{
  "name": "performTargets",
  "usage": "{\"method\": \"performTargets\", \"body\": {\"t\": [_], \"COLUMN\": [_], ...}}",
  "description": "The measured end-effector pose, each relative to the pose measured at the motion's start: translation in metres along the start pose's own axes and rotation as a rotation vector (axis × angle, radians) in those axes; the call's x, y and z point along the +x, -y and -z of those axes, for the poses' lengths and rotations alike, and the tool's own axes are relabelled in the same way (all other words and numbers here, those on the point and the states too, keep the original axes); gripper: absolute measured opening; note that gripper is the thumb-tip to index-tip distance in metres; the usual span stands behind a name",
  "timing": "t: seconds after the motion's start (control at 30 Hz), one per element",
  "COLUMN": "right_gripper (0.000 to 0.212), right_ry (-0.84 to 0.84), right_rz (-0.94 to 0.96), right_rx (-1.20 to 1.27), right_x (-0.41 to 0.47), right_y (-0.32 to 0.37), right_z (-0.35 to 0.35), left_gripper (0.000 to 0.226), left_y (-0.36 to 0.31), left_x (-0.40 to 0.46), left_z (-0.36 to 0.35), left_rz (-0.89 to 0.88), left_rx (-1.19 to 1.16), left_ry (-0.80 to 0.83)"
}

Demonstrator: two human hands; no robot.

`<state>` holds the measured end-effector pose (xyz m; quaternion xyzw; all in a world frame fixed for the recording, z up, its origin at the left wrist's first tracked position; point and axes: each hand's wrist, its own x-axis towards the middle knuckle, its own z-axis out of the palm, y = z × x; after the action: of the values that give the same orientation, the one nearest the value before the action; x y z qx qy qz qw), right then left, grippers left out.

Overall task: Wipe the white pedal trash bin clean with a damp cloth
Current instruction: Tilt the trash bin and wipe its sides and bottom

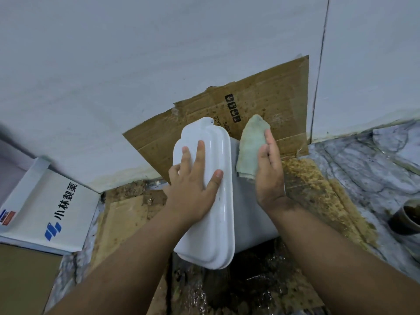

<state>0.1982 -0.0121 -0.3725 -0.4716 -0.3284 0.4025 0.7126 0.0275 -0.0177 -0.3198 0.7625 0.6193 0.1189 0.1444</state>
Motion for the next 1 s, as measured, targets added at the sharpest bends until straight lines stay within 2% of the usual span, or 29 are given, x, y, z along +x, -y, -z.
{"method": "performTargets", "body": {"t": [0.17,0.23,0.4,0.53,0.8,0.87,1.0], "right_gripper": [0.043,0.042,0.05,0.052,0.046,0.047,0.056], "right_ry": [-0.053,-0.011,0.286,0.39,0.577,0.607,0.537], "right_rz": [0.094,0.123,0.282,0.379,0.182,0.125,0.063], "right_rx": [0.163,0.134,-0.295,-0.479,-0.878,-0.863,-0.714], "right_x": [0.0,-0.004,-0.026,-0.024,0.063,0.061,0.029], "right_y": [0.02,0.022,-0.017,-0.022,0.043,0.041,0.021], "right_z": [-0.01,-0.012,0.001,-0.004,-0.059,-0.068,-0.065], "left_gripper": [0.068,0.067,0.061,0.063,0.061,0.063,0.066], "left_y": [-0.006,-0.007,-0.001,0.002,0.002,0.007,0.011], "left_x": [-0.004,-0.004,-0.003,-0.004,0.002,0.001,0.002], "left_z": [-0.014,-0.016,-0.02,-0.023,-0.03,-0.029,-0.03], "left_rz": [-0.021,-0.028,-0.007,0.019,0.1,0.128,0.2], "left_rx": [-0.132,-0.163,-0.218,-0.238,-0.261,-0.28,-0.29], "left_ry": [-0.011,-0.027,-0.086,-0.106,-0.155,-0.173,-0.177]}}
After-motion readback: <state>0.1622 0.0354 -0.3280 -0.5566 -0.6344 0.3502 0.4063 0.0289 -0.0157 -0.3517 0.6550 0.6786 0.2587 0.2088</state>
